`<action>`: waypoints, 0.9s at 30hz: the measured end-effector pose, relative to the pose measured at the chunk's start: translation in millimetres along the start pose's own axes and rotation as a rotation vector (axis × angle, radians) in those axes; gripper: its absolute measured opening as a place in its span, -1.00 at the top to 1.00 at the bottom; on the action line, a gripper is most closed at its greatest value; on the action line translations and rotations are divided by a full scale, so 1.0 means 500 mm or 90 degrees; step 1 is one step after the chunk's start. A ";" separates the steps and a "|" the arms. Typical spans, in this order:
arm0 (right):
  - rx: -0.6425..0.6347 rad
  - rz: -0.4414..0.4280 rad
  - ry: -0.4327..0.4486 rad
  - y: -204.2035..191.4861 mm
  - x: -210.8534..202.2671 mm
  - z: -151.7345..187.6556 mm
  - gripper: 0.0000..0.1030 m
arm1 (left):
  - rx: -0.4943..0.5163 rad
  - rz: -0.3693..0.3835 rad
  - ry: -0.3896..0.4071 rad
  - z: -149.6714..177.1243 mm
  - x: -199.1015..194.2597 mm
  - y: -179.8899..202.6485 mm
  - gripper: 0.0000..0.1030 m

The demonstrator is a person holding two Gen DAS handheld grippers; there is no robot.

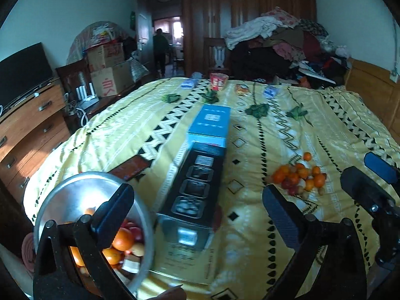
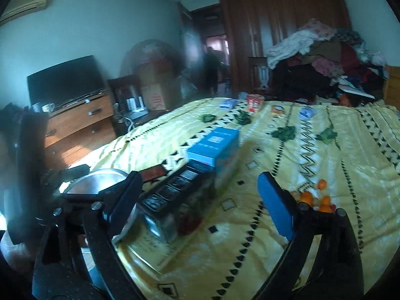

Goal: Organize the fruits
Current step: 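Move both empty tools back over the remaining fruit pile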

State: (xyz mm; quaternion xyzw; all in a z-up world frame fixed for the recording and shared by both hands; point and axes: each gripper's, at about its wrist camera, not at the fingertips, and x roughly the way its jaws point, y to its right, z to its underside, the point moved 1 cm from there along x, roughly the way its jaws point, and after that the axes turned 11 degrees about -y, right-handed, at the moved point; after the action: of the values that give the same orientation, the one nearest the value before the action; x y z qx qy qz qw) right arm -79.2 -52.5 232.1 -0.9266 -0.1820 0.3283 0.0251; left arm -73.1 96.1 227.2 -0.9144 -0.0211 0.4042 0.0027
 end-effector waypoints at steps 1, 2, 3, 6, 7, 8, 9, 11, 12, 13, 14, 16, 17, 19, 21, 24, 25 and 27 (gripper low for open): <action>0.020 0.020 -0.008 0.036 0.000 0.014 -0.82 | 0.015 0.020 -0.008 0.002 0.011 0.035 -0.99; 0.039 0.040 -0.016 0.073 0.001 0.030 -0.82 | 0.028 0.044 -0.020 0.004 0.027 0.075 -0.99; 0.054 0.055 -0.025 0.103 0.003 0.044 -0.83 | 0.038 0.065 -0.031 0.006 0.042 0.105 -0.99; 0.095 0.097 -0.057 0.180 0.016 0.089 -0.89 | 0.073 0.096 -0.069 0.021 0.101 0.194 -0.99; 0.109 0.112 -0.076 0.209 0.028 0.109 -0.90 | 0.083 0.109 -0.085 0.026 0.127 0.221 -0.99; 0.123 0.125 -0.097 0.238 0.043 0.129 -0.91 | 0.093 0.115 -0.100 0.033 0.153 0.245 -0.99; 0.132 0.132 -0.114 0.258 0.052 0.145 -0.91 | 0.103 0.119 -0.115 0.041 0.180 0.265 -0.99; 0.152 0.149 -0.170 0.311 0.097 0.185 -0.91 | 0.117 0.126 -0.152 0.058 0.244 0.301 -0.99; 0.161 0.153 -0.193 0.334 0.116 0.203 -0.91 | 0.118 0.128 -0.169 0.064 0.273 0.313 -0.99; 0.169 0.154 -0.215 0.356 0.133 0.220 -0.91 | 0.119 0.128 -0.186 0.071 0.303 0.325 -0.99; 0.175 0.158 -0.234 0.373 0.151 0.232 -0.91 | 0.119 0.126 -0.204 0.081 0.332 0.336 -0.99; 0.182 0.161 -0.270 0.404 0.185 0.252 -0.91 | 0.116 0.115 -0.230 0.101 0.384 0.351 -0.99; 0.186 0.162 -0.285 0.420 0.198 0.260 -0.91 | 0.118 0.109 -0.245 0.111 0.411 0.358 -0.99; 0.190 0.165 -0.303 0.439 0.216 0.273 -0.91 | 0.116 0.100 -0.261 0.128 0.447 0.361 -0.99; 0.192 0.165 -0.312 0.453 0.230 0.289 -0.91 | 0.108 0.097 -0.279 0.145 0.479 0.360 -1.00; 0.181 0.164 -0.307 0.456 0.243 0.305 -1.00 | 0.110 0.088 -0.245 0.159 0.480 0.364 -1.00; 0.169 0.175 -0.309 0.454 0.251 0.308 -1.00 | 0.110 0.084 -0.231 0.164 0.477 0.366 -1.00; 0.154 0.188 -0.303 0.453 0.256 0.312 -1.00 | 0.103 0.088 -0.218 0.171 0.476 0.363 -1.00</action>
State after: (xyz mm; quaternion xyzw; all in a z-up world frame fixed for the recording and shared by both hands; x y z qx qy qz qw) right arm -10.9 -229.7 -4.2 -0.8303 -0.0056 0.5556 0.0437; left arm 30.2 -76.5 -10.1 -0.8285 0.0738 0.5533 0.0449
